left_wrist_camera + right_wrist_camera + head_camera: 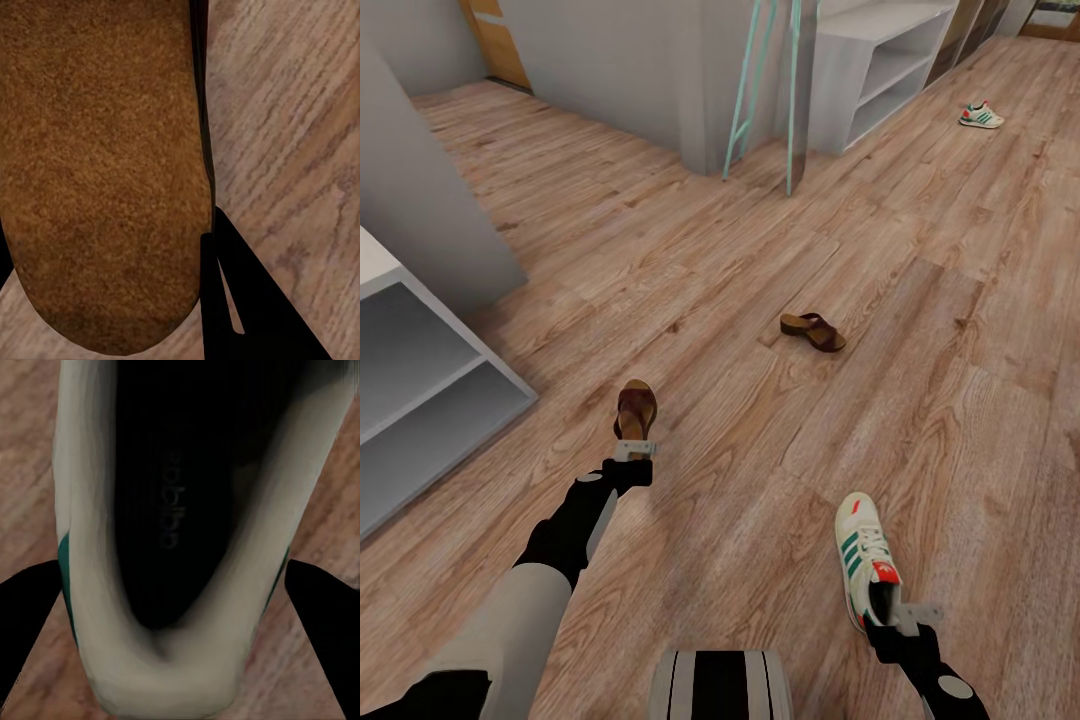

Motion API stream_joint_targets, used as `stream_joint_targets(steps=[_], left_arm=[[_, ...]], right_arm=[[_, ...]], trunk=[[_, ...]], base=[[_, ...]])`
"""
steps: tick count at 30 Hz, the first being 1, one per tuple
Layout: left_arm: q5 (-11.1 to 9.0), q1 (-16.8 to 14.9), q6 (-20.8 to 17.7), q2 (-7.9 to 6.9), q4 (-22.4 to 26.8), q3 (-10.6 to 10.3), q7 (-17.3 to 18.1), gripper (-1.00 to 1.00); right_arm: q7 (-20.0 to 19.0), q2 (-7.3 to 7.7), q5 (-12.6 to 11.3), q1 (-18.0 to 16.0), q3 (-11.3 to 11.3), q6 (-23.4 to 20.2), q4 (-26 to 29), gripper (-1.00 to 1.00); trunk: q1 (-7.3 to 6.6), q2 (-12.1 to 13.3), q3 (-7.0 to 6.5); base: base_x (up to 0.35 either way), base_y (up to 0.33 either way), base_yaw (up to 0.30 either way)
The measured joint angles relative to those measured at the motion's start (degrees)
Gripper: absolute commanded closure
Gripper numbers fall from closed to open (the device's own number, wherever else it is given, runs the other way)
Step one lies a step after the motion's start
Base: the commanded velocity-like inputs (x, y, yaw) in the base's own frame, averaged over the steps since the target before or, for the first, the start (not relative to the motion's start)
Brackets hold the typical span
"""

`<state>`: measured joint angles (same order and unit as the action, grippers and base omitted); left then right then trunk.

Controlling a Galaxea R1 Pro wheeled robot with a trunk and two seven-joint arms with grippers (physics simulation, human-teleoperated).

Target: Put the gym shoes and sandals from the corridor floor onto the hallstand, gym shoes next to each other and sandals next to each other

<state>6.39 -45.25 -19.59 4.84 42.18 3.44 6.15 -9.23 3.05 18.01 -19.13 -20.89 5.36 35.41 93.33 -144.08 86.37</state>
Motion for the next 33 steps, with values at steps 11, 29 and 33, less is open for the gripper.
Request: stream_joint_targets(steps=[11, 29, 33], left_arm=[[0.06, 0.0, 0.05, -0.04, 0.05, 0.01, 0.09, 1.0], [0.12, 0.13, 0.08, -0.36, 0.01, -0.08, 0.0, 1.0], [0.17, 3.4, 0.34, -0.77, -0.02, 0.23, -0.43, 1.0]], right_arm=[[0.03, 0.0, -0.01, 0.0, 0.01, 0.0, 0.13, 1.0], [-0.27, 0.07, 0.01, 0.01, 0.39, 0.41, 0.06, 1.0], [-0.34, 0.08, 0.12, 0.01, 0.41, 3.27, -0.24, 1.0]], trunk=[[0.0, 0.0, 0.0], [-0.24, 0.12, -1.99], [-0.34, 0.17, -2.87]], base=[[0.0, 0.0, 0.0], [0.0, 0.0, 0.0], [0.0, 0.0, 0.0]])
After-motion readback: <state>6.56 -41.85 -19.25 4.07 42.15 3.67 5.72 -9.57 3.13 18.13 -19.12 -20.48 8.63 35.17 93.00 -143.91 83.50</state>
